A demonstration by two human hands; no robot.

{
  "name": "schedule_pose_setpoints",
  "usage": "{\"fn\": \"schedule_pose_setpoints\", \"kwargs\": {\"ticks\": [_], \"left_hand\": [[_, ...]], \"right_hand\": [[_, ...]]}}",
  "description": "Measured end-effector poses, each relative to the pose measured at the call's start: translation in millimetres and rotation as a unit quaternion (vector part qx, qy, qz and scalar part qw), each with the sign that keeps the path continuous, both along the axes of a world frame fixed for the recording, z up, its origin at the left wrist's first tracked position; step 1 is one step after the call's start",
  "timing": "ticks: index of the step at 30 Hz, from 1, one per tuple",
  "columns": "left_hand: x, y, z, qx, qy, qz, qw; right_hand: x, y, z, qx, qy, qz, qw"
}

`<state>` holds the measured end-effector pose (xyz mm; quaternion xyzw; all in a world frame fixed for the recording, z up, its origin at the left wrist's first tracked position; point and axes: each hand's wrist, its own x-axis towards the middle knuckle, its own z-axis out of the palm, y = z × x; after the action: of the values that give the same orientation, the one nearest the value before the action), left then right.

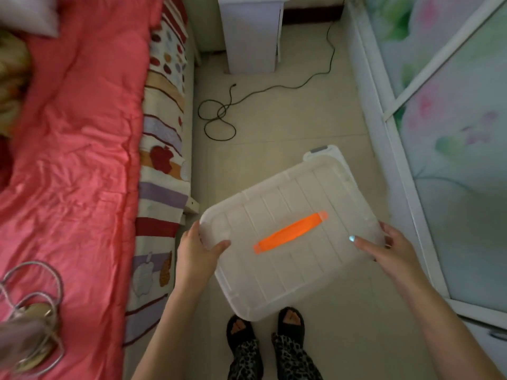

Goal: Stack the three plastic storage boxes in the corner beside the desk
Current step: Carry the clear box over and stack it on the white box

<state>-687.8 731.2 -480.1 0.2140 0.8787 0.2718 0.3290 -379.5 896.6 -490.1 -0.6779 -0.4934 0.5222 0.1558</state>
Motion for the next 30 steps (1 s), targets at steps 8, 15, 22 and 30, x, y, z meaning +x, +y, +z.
{"fn": "schedule_pose_setpoints", "kwargs": {"ticks": [8, 15, 22, 30], "left_hand": [[8.7, -13.6, 104.9, 0.067, 0.016, -0.003, 0.998], [8.5, -29.6, 191.5, 0.143, 0.048, 0.012, 0.988], [4.2, -42.6, 257.0, 0.214, 0.071, 0.028, 0.974], [5.2, -61.5, 294.7, 0.251, 0.086, 0.029, 0.964]], "right_hand": [[2.1, -20.7, 108.2, 0.069, 0.008, -0.004, 0.998], [5.6, -38.1, 190.0, 0.143, 0.006, 0.001, 0.990], [9.5, -62.3, 254.5, 0.190, 0.038, -0.005, 0.981], [18.6, -84.1, 296.5, 0.215, 0.060, -0.002, 0.975]]}}
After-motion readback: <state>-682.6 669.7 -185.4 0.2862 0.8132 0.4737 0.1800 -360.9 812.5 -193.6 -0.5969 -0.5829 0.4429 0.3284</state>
